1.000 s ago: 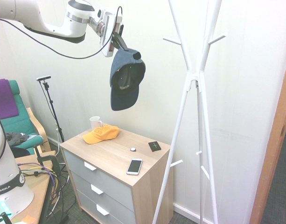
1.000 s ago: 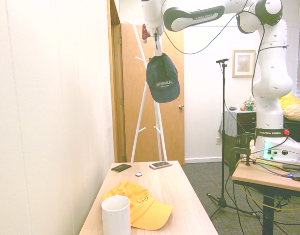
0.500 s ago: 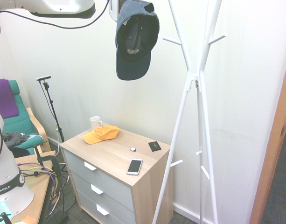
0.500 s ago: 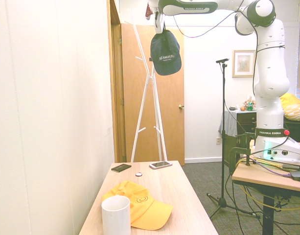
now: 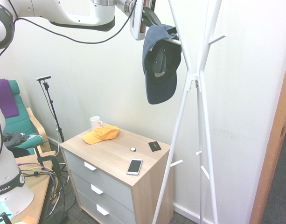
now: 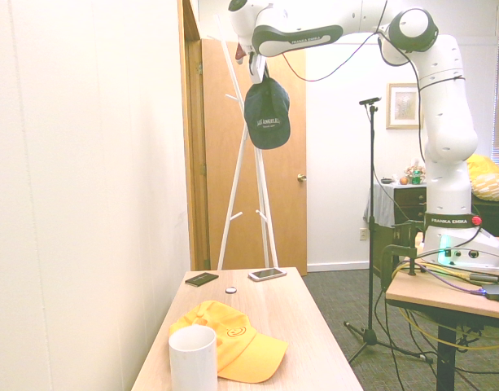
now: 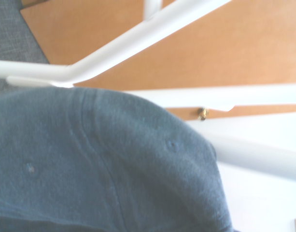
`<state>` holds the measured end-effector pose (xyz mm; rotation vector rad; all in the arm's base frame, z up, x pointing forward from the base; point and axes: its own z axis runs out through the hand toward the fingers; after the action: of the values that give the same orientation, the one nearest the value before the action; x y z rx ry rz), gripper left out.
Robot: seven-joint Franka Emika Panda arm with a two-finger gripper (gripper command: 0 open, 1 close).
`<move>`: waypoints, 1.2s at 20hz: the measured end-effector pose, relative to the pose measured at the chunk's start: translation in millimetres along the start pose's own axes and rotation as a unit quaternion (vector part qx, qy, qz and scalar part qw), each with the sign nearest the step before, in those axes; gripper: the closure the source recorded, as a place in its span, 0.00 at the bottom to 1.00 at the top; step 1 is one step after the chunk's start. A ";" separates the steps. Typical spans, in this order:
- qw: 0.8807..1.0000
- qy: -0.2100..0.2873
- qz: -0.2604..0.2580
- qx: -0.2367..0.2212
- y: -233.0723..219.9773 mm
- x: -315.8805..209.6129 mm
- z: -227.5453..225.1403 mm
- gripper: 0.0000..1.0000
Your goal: Hang the cap
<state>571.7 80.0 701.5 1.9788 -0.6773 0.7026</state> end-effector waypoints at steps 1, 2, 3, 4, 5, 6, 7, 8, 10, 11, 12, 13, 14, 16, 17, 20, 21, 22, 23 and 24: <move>1.000 -0.001 -0.002 -0.002 -3.9 -5.9 -0.6 0.00; 1.000 -0.001 -0.005 -0.003 -7.9 -12.0 -1.9 0.00; 1.000 -0.001 -0.007 -0.003 -10.2 -16.8 -2.9 0.00; 1.000 0.000 -0.008 -0.004 -10.6 -20.5 -3.5 0.00; 1.000 -0.001 -0.009 -0.004 -9.8 -23.0 -3.2 0.00; 1.000 -0.001 -0.010 -0.005 -9.0 -24.7 -2.7 0.00; 1.000 -0.001 -0.009 -0.006 -8.4 -25.4 -2.3 0.00; 1.000 -0.001 -0.009 -0.006 -7.8 -25.9 -2.0 0.00; 1.000 -0.002 -0.008 -0.004 -7.6 -26.8 -2.1 0.00; 1.000 -0.002 -0.007 -0.003 -7.5 -27.0 -2.2 0.00; 1.000 -0.002 -0.007 -0.002 -7.5 -27.1 -2.4 0.00; 1.000 -0.002 -0.006 -0.001 -7.7 -27.2 -2.5 0.00; 1.000 -0.001 -0.007 -0.001 -7.9 -27.4 -2.3 0.00; 1.000 -0.001 -0.007 0.000 -8.4 -27.6 -1.9 0.00; 1.000 -0.001 -0.007 0.000 -8.3 -27.6 -1.9 0.00; 1.000 0.001 0.000 0.012 -8.8 -27.0 -4.9 0.00; 1.000 0.002 0.003 0.021 -9.4 -26.5 -6.7 0.00; 1.000 0.002 0.006 0.031 -9.7 -26.2 -8.8 0.00; 0.999 -0.001 0.010 0.043 -9.5 -26.1 -11.0 0.00; 0.998 -0.015 0.013 0.057 -10.0 -28.1 -12.8 0.00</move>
<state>556.6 100.7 681.7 2.0932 -0.6950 0.7418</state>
